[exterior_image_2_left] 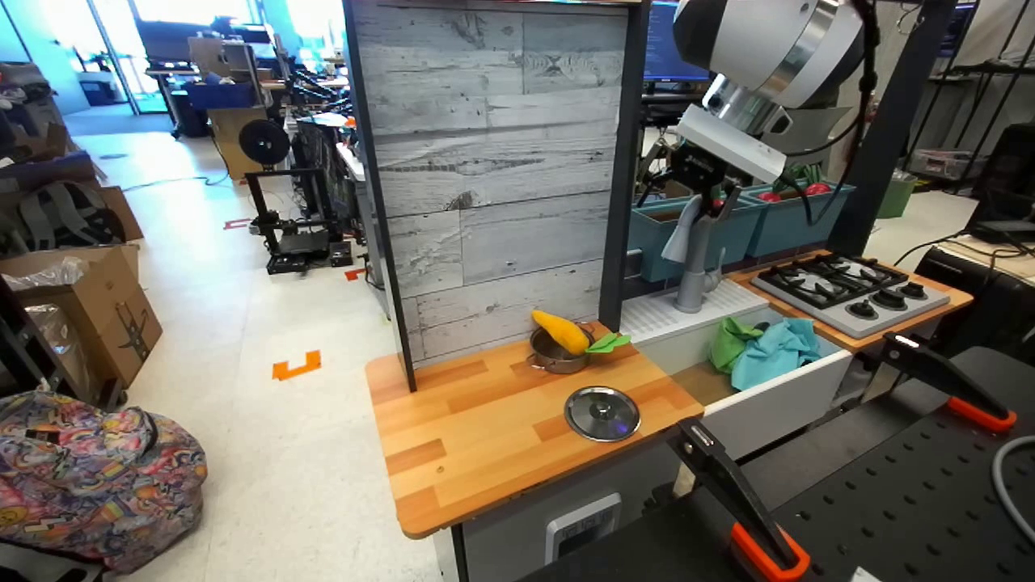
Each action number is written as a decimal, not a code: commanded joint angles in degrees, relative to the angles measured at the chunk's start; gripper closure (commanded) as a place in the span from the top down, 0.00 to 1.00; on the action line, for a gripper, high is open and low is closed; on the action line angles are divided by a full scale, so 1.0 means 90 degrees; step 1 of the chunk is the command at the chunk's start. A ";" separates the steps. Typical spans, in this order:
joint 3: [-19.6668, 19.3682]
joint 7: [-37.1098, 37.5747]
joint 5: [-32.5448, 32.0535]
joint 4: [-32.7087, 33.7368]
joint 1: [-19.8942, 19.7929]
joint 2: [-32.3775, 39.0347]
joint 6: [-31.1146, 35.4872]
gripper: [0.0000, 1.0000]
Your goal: Move the nozzle to the left.
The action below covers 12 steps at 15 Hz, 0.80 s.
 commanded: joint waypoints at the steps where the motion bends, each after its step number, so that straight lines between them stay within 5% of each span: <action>1: 0.0209 -0.0202 0.0208 0.0494 -0.0097 0.0315 0.0139 1.00; 12: 0.0117 -0.0312 0.0108 -0.0157 -0.0027 -0.0049 0.0321 1.00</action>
